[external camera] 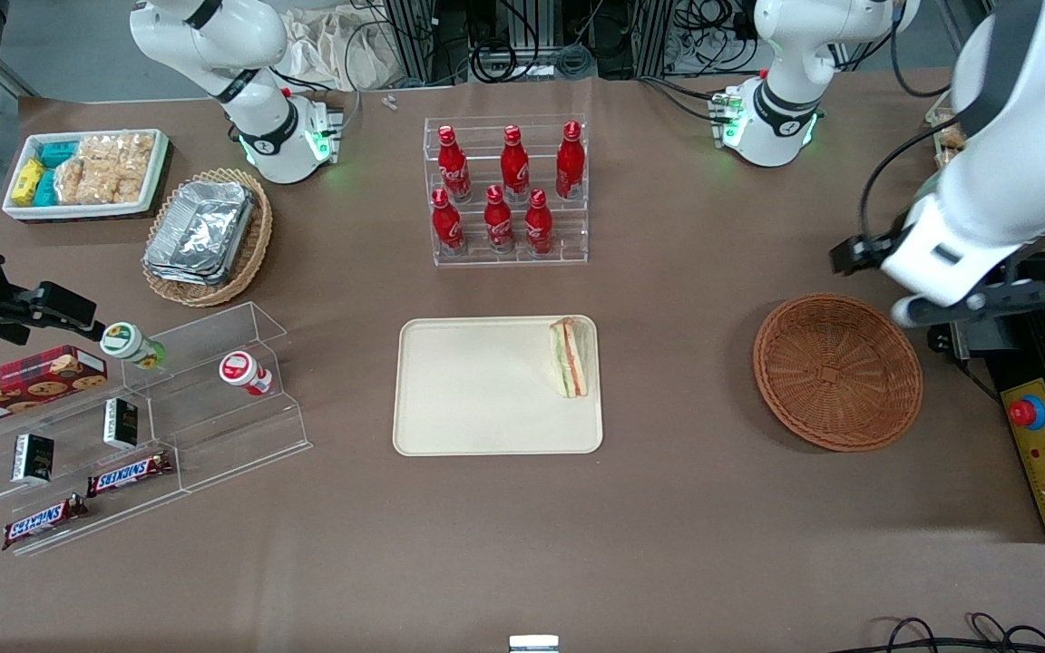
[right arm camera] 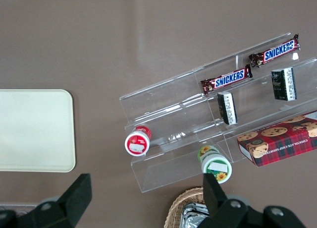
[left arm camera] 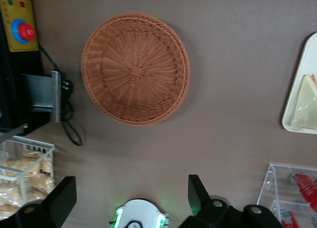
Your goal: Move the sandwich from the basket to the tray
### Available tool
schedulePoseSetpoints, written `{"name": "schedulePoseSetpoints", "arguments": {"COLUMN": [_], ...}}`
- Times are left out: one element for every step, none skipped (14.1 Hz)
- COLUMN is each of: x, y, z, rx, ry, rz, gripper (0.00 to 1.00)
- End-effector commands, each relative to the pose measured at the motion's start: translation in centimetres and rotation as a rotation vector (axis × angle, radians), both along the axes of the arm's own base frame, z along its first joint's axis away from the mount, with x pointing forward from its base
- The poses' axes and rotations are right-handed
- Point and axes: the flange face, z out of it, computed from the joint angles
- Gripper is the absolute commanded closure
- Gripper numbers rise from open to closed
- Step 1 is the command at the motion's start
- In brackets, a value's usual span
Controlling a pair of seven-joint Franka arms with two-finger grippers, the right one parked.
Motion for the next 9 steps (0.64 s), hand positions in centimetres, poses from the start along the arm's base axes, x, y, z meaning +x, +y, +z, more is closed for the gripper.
{"name": "schedulePoseSetpoints", "arguments": {"x": [-2.9, -3.7, -4.7, -5.0, -4.7, -4.3, -4.2, -4.3, -4.3], "y": [3.9, 5.3, 6.0, 5.8, 5.4, 5.0, 4.2, 3.6, 3.6], "z": [3.0, 3.5, 3.9, 3.8, 3.8, 3.9, 4.4, 4.4, 4.4], "rx": [-0.057, -0.076, -0.086, -0.087, -0.089, -0.09, -0.09, -0.089, -0.089], "ry": [0.009, 0.009, 0.004, 0.001, 0.0, -0.004, -0.013, -0.014, -0.013], "rz": [-0.093, -0.111, -0.121, -0.13, -0.138, -0.146, -0.16, -0.171, -0.171], "gripper": [0.0, 0.0, 0.0, 0.0, 0.0, 0.0, 0.0, 0.0, 0.0]}}
